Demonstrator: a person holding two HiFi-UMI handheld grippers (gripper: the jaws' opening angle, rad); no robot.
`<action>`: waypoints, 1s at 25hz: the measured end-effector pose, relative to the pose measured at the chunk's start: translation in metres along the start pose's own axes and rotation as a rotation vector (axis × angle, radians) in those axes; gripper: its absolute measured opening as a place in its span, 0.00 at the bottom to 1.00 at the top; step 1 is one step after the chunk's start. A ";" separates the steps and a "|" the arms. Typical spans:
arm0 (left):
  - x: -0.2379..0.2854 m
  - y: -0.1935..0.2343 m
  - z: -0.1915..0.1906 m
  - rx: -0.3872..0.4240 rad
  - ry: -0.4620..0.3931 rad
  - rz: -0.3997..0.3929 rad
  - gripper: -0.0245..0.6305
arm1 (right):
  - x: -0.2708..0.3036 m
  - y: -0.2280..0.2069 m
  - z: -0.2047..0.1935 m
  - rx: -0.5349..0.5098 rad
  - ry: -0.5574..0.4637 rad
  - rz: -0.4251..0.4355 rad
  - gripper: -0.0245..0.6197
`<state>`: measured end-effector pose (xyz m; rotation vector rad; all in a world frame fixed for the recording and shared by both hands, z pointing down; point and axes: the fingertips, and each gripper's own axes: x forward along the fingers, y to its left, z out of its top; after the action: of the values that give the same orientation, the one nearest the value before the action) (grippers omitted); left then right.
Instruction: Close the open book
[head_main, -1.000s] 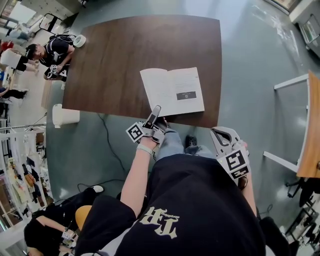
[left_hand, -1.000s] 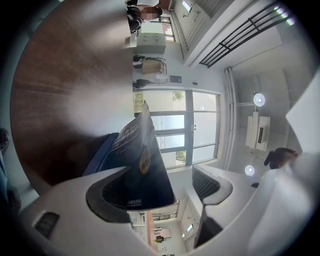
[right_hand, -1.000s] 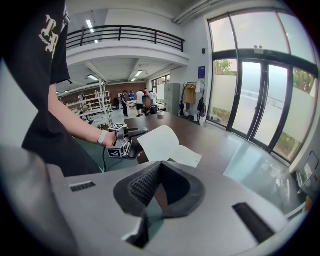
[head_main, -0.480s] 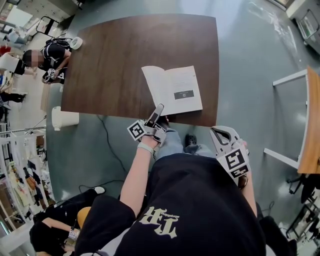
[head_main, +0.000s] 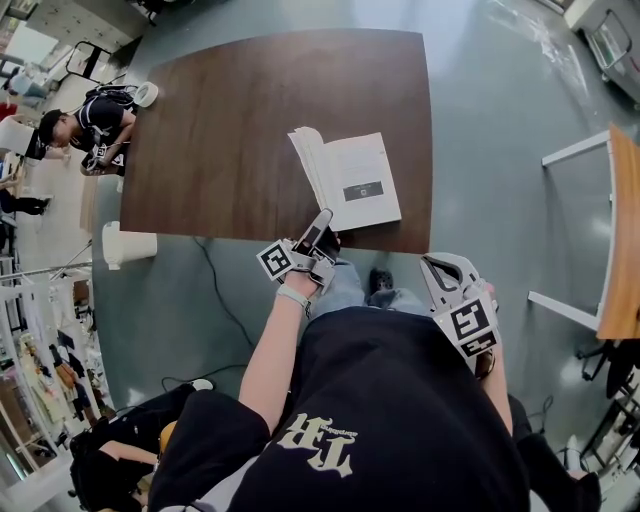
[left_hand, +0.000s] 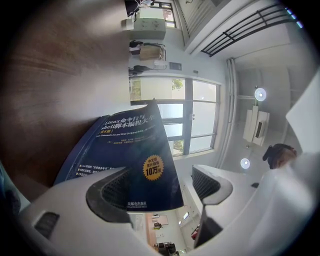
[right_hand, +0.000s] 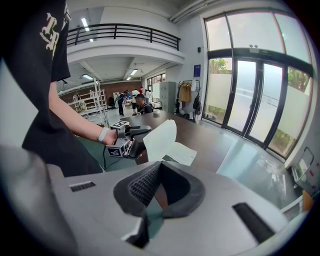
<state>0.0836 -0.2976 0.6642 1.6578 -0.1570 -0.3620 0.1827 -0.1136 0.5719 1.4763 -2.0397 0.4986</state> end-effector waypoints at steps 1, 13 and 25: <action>0.002 0.001 -0.001 -0.003 0.006 0.000 0.63 | 0.000 0.000 -0.001 0.004 0.001 -0.004 0.02; 0.027 0.007 -0.014 -0.023 0.104 0.002 0.63 | -0.005 -0.007 -0.006 0.053 0.010 -0.057 0.02; 0.049 0.025 -0.021 -0.047 0.210 0.035 0.63 | -0.009 -0.013 -0.014 0.122 0.025 -0.128 0.02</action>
<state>0.1388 -0.2962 0.6841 1.6329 -0.0200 -0.1630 0.1998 -0.1027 0.5768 1.6522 -1.9105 0.5952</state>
